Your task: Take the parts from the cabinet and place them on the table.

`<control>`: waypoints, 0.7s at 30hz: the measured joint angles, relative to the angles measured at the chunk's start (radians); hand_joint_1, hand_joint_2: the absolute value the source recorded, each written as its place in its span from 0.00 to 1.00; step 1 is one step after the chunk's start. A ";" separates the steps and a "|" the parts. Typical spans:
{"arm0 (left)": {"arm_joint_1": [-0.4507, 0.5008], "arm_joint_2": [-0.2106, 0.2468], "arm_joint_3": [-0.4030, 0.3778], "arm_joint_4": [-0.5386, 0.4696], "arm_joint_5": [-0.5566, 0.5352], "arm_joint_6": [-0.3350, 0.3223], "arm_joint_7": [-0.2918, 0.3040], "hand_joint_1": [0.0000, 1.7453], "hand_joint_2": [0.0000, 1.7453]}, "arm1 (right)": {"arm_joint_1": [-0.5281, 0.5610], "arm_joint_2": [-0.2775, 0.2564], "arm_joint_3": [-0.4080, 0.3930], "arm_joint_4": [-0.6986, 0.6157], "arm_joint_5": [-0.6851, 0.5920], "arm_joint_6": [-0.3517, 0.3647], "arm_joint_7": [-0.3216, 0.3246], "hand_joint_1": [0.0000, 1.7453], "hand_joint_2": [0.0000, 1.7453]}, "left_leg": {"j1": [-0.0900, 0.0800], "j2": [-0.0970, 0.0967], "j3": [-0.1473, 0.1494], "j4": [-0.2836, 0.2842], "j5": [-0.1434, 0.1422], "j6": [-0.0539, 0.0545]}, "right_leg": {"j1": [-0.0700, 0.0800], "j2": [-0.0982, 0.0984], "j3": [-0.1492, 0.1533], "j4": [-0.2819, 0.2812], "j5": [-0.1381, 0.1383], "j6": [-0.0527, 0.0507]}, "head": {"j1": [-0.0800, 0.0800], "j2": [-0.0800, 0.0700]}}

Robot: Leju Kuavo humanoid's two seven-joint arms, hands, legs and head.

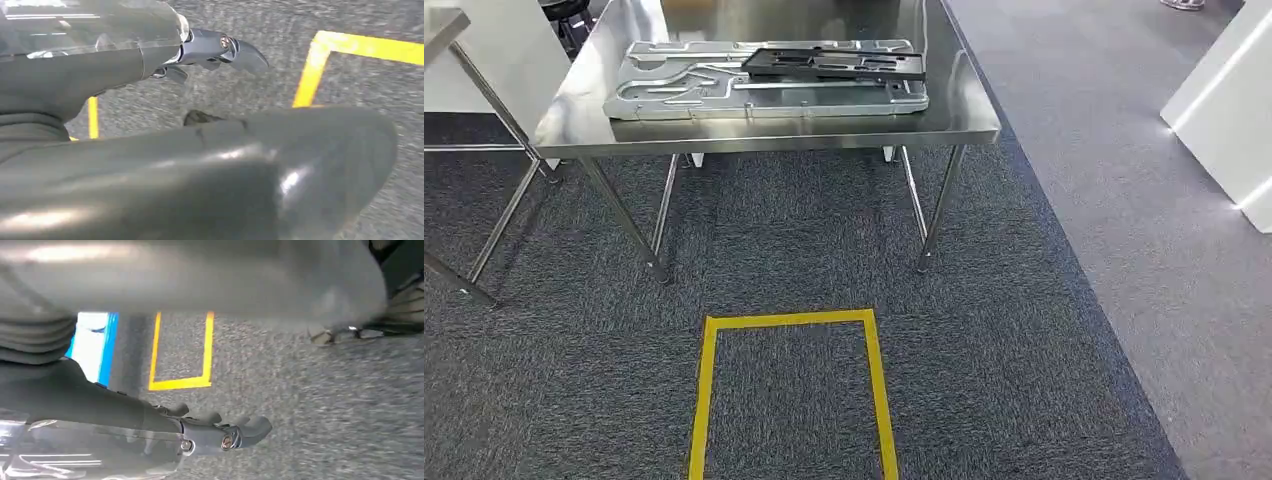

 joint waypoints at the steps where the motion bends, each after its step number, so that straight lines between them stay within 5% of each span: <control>1: -0.001 0.000 0.000 0.000 0.000 0.001 0.003 0.00 0.00 | 0.000 0.000 0.000 0.000 0.000 0.000 0.003 0.00 1.00 | 0.000 0.000 -0.008 0.003 0.005 -0.002 | 0.000 0.000 0.056 -0.078 0.034 -0.004 | 0.000 0.000; 3: -0.001 -0.001 0.000 0.000 -0.001 0.002 0.004 0.00 0.00 | -0.002 0.000 0.000 0.000 0.000 0.000 0.010 0.00 1.00 | 0.000 0.000 -0.014 0.007 0.013 -0.006 | 0.005 0.000 0.181 -0.267 0.089 -0.021 | 0.000 0.000; 4: -0.001 -0.002 0.000 0.000 -0.002 0.002 0.003 0.00 0.00 | -0.004 -0.001 -0.002 0.000 0.000 -0.001 0.013 0.00 1.00 | -0.007 0.000 -0.020 0.012 0.016 -0.011 | 0.011 -0.001 0.196 -0.310 0.076 -0.027 | 0.000 0.000; 7: -0.003 -0.002 0.000 0.000 -0.002 0.002 0.003 0.00 0.00 | -0.001 0.000 -0.008 0.000 0.000 -0.003 0.018 0.00 1.00 | -0.002 0.002 -0.024 0.009 0.027 -0.029 | 0.016 -0.002 0.185 -0.306 0.089 -0.038 | 0.000 0.000; 9: -0.002 0.001 0.000 0.000 -0.003 0.003 0.004 0.00 0.00 | -0.001 0.003 -0.010 0.001 0.000 -0.006 0.027 0.00 1.00 | 0.000 -0.002 -0.031 0.025 0.017 -0.038 | 0.004 -0.008 0.187 -0.322 0.106 -0.049 | 0.000 0.000; 10: -0.002 0.001 0.000 0.000 -0.003 0.004 0.003 0.00 1.00 | -0.002 0.004 -0.013 0.001 0.001 -0.010 0.032 0.00 1.00 | -0.001 -0.006 -0.050 0.065 -0.022 -0.043 | 0.004 -0.006 0.182 -0.322 0.109 -0.056 | 0.000 0.000; 13: 0.000 0.001 0.000 0.000 -0.006 0.004 -0.006 0.00 1.00 | -0.001 0.004 -0.015 0.001 0.006 -0.020 0.037 0.00 1.00 | 0.014 -0.007 -0.147 0.305 -0.146 -0.065 | 0.005 -0.008 0.161 -0.316 0.118 -0.064 | 0.000 0.000; 14: 0.000 0.001 0.000 0.000 -0.006 0.006 -0.008 0.00 1.00 | 0.000 0.004 -0.016 0.001 0.006 -0.021 0.038 0.00 0.00 | 0.019 -0.007 -0.153 0.332 -0.148 -0.071 | 0.005 -0.007 0.157 -0.313 0.119 -0.063 | 0.000 0.000; 15: 0.000 0.001 0.000 0.000 -0.006 0.009 -0.011 0.00 1.00 | 0.001 0.004 -0.020 0.001 0.004 -0.021 0.037 0.00 0.00 | 0.026 -0.007 -0.136 0.308 -0.127 -0.079 | 0.003 -0.007 0.152 -0.308 0.119 -0.062 | 0.000 0.000; 18: -0.001 0.006 0.000 0.000 -0.001 0.011 -0.021 0.00 1.00 | -0.001 0.007 -0.027 0.001 -0.005 -0.020 0.029 0.00 0.00 | 0.048 -0.006 0.005 0.061 -0.020 -0.104 | -0.003 -0.004 0.135 -0.274 0.111 -0.050 | 0.000 0.000; 19: -0.003 0.005 0.001 0.000 0.000 0.010 -0.024 0.00 1.00 | -0.001 0.006 -0.033 0.001 -0.007 -0.021 0.027 0.00 0.00 | 0.045 -0.011 0.013 0.032 -0.052 -0.105 | 0.004 -0.002 0.124 -0.257 0.104 -0.042 | 0.000 0.000; 20: -0.004 0.006 0.001 0.000 0.002 0.010 -0.026 0.00 1.00 | -0.004 0.006 -0.036 0.001 -0.007 -0.021 0.026 0.00 0.00 | 0.043 -0.017 0.005 0.037 -0.031 -0.072 | 0.007 0.000 0.121 -0.249 0.098 -0.037 | 0.000 0.000; 21: -0.002 0.006 0.002 0.000 0.002 0.010 -0.026 0.00 1.00 | -0.004 0.007 -0.039 0.001 -0.008 -0.021 0.022 0.00 0.00 | 0.041 -0.016 0.005 0.038 -0.041 -0.083 | 0.006 0.000 0.118 -0.250 0.100 -0.036 | 0.000 0.000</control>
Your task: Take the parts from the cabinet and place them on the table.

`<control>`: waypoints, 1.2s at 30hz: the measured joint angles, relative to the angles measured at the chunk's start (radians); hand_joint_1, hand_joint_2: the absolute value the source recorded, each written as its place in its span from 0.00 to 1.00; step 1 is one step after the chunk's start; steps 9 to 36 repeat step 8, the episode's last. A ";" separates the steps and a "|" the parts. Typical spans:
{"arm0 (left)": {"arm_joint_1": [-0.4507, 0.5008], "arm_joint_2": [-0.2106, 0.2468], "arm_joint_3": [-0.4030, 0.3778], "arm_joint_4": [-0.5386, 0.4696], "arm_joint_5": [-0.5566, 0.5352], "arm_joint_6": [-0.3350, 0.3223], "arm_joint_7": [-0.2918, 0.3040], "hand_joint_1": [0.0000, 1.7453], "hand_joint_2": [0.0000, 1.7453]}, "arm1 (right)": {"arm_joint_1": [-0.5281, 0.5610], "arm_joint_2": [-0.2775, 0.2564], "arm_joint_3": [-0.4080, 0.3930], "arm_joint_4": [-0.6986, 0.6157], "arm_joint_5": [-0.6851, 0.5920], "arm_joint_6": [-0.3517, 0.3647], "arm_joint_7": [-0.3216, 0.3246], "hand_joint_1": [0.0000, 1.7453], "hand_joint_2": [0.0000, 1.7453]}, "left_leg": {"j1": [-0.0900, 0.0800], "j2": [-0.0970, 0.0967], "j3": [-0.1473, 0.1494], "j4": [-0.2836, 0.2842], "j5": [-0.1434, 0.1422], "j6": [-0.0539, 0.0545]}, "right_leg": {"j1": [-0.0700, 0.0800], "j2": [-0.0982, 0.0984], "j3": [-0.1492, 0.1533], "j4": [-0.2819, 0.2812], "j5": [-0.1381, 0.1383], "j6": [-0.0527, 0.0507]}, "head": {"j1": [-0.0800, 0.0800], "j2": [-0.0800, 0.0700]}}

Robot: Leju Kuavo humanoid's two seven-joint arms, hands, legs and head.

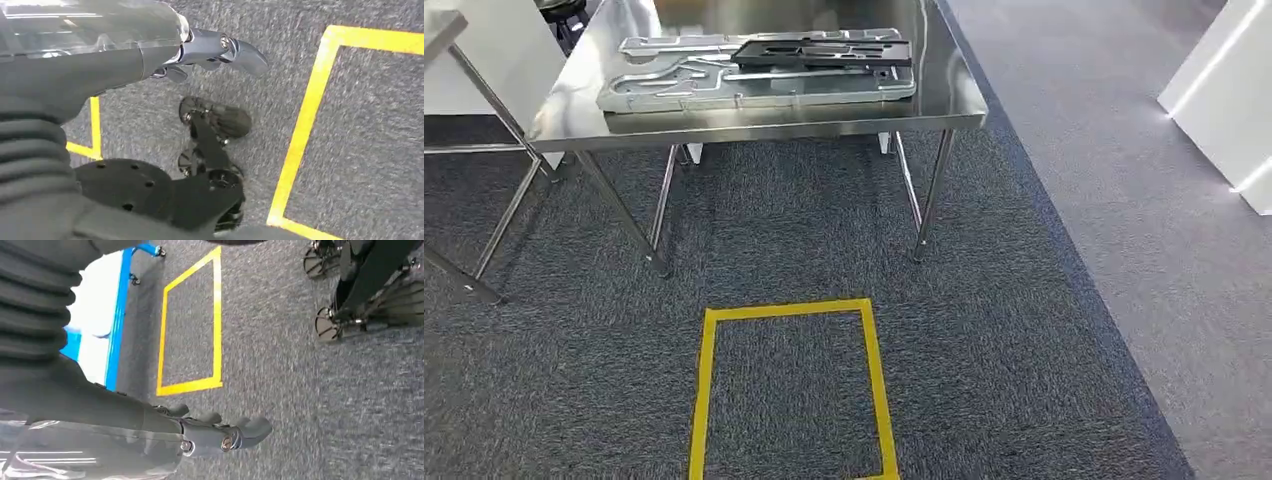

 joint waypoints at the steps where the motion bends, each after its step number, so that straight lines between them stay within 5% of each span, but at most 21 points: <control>1: 0.000 0.000 0.000 0.000 0.000 0.000 -0.001 0.00 1.00 | 0.000 0.000 -0.002 0.000 -0.001 0.000 -0.004 0.00 0.00 | -0.003 0.000 -0.001 0.000 0.001 0.009 | -0.002 0.001 0.000 -0.002 0.002 0.003 | 0.000 0.000; 7: -0.001 0.003 0.003 0.000 0.005 0.002 -0.001 0.00 1.00 | 0.000 0.002 -0.013 0.000 -0.002 0.000 -0.006 0.00 0.00 | -0.011 0.000 -0.004 0.001 0.007 0.018 | -0.009 0.002 0.002 -0.010 0.011 0.017 | 0.000 0.000; 8: -0.001 0.004 0.004 0.000 0.006 0.002 -0.001 0.00 1.00 | 0.000 0.002 -0.014 0.000 -0.002 0.000 -0.006 0.00 1.00 | -0.011 0.000 -0.004 0.001 0.008 0.018 | -0.009 0.002 0.002 -0.011 0.012 0.018 | 0.000 0.000; 36: -0.001 0.004 0.004 0.000 0.006 0.002 -0.001 0.00 1.00 | 0.000 0.002 -0.014 0.000 -0.002 0.000 -0.006 0.00 1.00 | -0.011 0.000 -0.004 0.001 0.008 0.018 | -0.009 0.002 0.002 -0.011 0.012 0.018 | 0.000 0.000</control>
